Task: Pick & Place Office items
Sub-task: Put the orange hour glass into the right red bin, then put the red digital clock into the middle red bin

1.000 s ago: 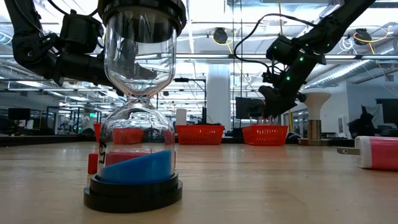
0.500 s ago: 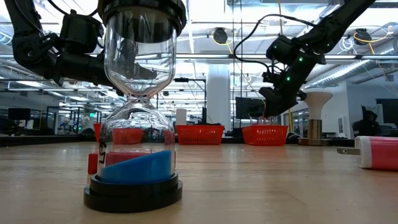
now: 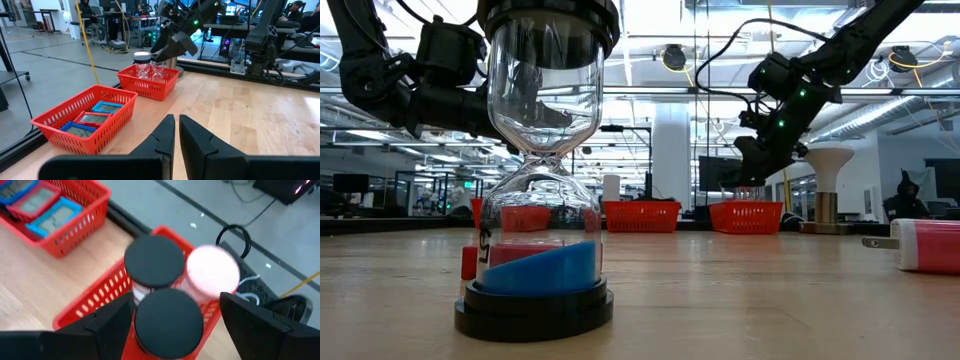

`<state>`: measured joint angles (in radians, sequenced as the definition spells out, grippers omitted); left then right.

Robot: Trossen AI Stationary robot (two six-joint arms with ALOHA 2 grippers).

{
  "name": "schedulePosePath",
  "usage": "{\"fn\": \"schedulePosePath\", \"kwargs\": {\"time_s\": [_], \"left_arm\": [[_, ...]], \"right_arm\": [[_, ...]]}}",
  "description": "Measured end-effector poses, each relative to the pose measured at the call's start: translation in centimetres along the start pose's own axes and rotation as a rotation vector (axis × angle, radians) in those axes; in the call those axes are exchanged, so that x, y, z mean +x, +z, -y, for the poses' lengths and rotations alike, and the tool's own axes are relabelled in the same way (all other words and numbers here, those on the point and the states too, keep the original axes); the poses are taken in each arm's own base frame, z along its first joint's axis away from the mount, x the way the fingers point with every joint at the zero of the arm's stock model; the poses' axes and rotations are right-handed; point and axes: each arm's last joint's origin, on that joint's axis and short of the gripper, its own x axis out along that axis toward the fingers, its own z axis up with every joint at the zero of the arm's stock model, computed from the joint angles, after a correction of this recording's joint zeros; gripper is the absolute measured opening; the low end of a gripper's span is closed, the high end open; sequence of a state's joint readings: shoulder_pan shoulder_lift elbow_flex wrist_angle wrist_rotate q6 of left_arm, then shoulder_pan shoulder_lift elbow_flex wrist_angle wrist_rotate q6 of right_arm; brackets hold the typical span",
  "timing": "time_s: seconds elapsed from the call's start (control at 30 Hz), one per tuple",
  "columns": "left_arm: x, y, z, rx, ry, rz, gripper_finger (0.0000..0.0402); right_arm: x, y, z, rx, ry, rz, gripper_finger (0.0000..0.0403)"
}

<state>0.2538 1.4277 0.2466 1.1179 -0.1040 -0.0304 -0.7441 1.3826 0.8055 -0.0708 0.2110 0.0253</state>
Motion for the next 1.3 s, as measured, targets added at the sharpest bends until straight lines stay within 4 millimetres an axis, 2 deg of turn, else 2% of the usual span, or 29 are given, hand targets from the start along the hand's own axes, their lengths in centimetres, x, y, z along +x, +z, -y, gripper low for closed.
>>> {"fn": "schedulePosePath", "kwargs": {"time_s": [0.27, 0.43, 0.53, 0.63, 0.83, 0.97, 1.03, 1.2, 1.3], "left_arm": [[0.0, 0.0, 0.0, 0.0, 0.0, 0.0, 0.0026], [0.0, 0.0, 0.0, 0.0, 0.0, 0.0, 0.0026], [0.0, 0.0, 0.0, 0.0, 0.0, 0.0, 0.0026], [0.0, 0.0, 0.0, 0.0, 0.0, 0.0, 0.0026], [0.1, 0.3, 0.1, -0.011, -0.011, 0.021, 0.0026], [0.2, 0.3, 0.2, -0.098, -0.074, 0.014, 0.0026], [0.1, 0.3, 0.4, -0.142, -0.112, 0.01, 0.0026], [0.2, 0.3, 0.7, -0.251, -0.175, -0.021, 0.0026], [0.3, -0.1, 2.8, -0.227, -0.296, -0.11, 0.0023]], "right_arm": [[-1.8, 1.0, 0.3, -0.03, 0.003, 0.085, 0.0285], [-4.3, 1.8, 0.2, -0.024, 0.022, 0.176, 0.0272], [-6.0, 2.0, -0.8, -0.033, 0.07, 0.213, 0.0242], [-6.9, 0.7, -2.6, -0.05, 0.145, 0.216, 0.0191], [-7.3, -3.8, -6.5, -0.101, 0.31, 0.19, 0.0078], [-7.4, -6.4, -8.3, -0.106, 0.407, 0.231, 0.0016], [-7.5, -7.2, -8.8, -0.111, 0.441, 0.259, 0.0005], [-7.6, -8.7, -9.3, -0.103, 0.495, 0.313, 0.0018], [-7.5, -9.2, -9.2, -0.094, 0.505, 0.337, 0.0016]]}}
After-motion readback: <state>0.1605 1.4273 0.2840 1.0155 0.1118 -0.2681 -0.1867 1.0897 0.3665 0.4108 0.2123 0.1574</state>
